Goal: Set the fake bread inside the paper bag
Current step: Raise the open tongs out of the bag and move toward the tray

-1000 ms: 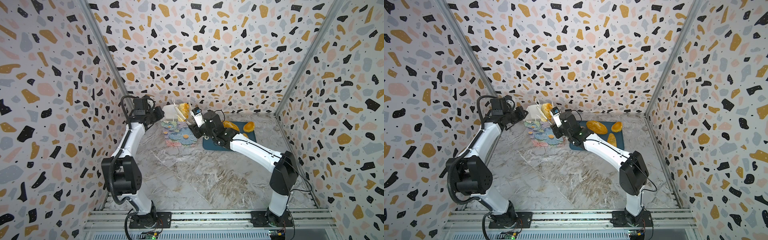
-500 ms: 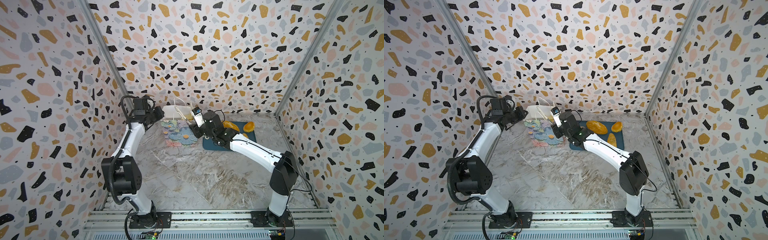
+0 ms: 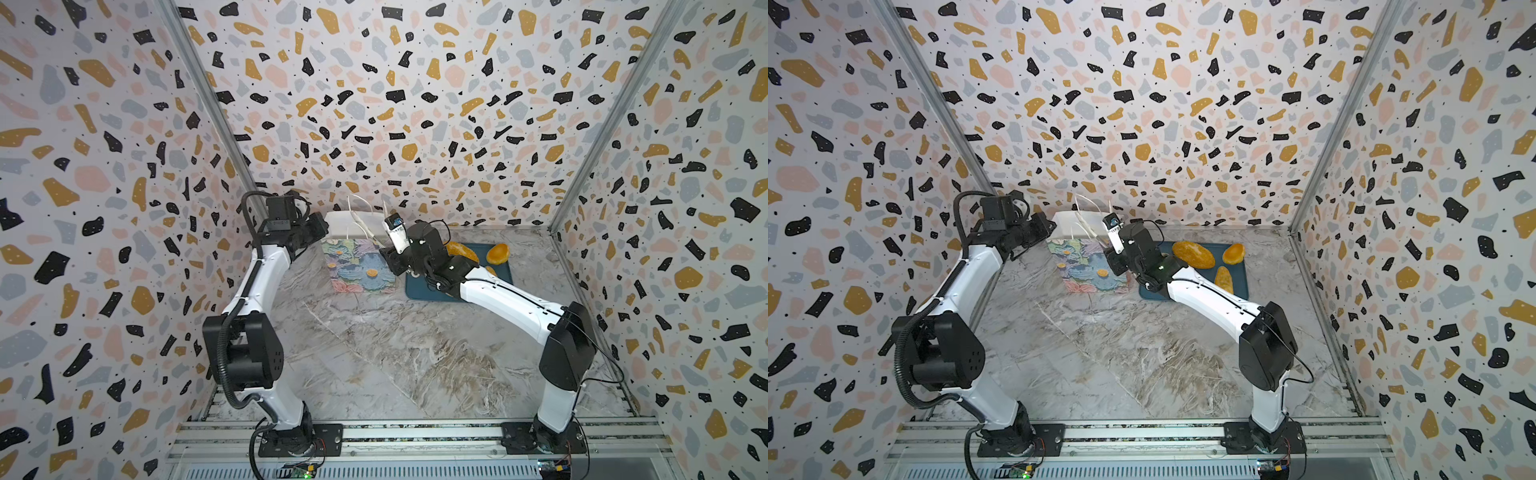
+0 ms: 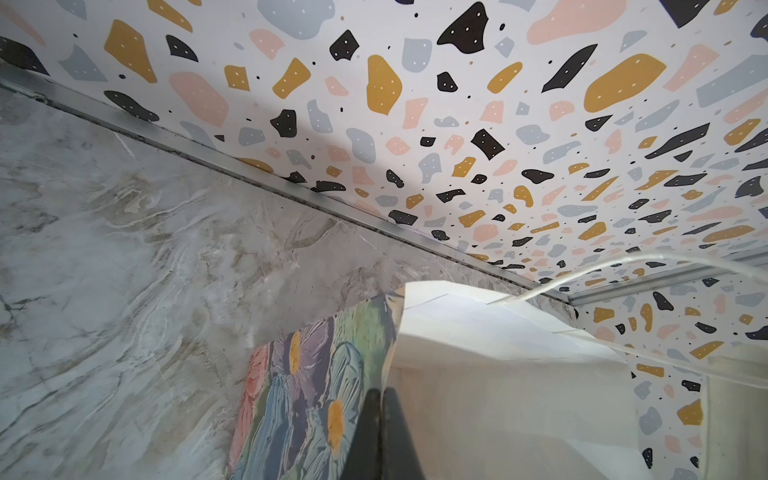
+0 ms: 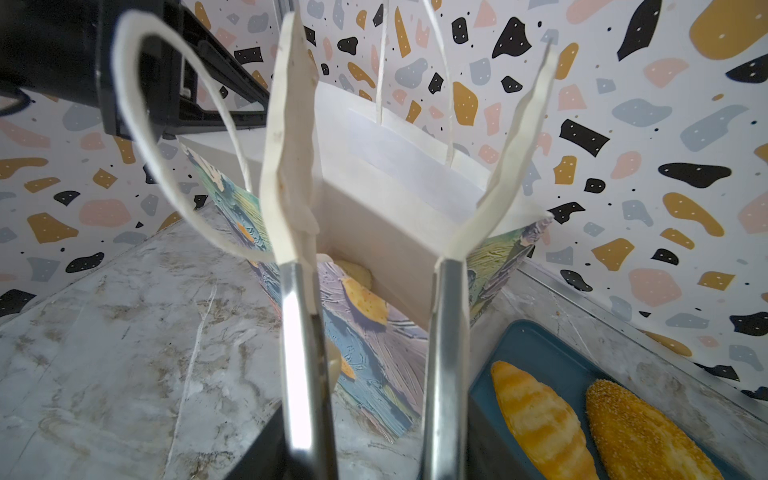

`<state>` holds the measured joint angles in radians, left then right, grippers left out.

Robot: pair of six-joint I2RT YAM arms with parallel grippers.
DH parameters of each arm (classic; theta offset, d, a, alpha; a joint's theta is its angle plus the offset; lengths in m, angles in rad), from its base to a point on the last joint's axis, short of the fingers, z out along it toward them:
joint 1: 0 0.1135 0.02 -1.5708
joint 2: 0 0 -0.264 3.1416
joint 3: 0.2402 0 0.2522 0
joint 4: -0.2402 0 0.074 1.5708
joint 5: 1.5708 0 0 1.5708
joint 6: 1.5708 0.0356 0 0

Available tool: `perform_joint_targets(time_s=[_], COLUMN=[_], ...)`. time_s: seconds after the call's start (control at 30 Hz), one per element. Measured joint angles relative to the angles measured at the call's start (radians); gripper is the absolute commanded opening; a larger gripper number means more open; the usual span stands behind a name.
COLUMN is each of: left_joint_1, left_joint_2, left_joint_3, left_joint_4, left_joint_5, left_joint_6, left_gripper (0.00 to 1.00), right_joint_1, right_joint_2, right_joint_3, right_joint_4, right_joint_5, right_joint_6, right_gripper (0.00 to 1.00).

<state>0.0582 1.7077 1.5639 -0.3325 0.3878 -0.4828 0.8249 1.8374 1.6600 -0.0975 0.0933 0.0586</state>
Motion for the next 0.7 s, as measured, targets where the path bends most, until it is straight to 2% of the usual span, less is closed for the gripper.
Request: perform_joint_targets(time_s=[0.3, 0.7], left_joint_1=[0.0, 0.0], left_joint_2=[0.0, 0.0], left_joint_3=[0.0, -0.004], left_joint_4=[0.0, 0.005], left_joint_5=[-0.002, -0.004], left_joint_6=[0.0, 0.001], left_gripper=[0.0, 0.0], right_joint_1=[-0.002, -0.03], right_joint_2=[-0.02, -0.179], right_joint_3=[0.0, -0.073], right_joint_4=[-0.007, 0.006], right_joint_5=[-0.004, 0.005], right_joint_6=[0.007, 0.019], right_gripper=[0.51, 0.51])
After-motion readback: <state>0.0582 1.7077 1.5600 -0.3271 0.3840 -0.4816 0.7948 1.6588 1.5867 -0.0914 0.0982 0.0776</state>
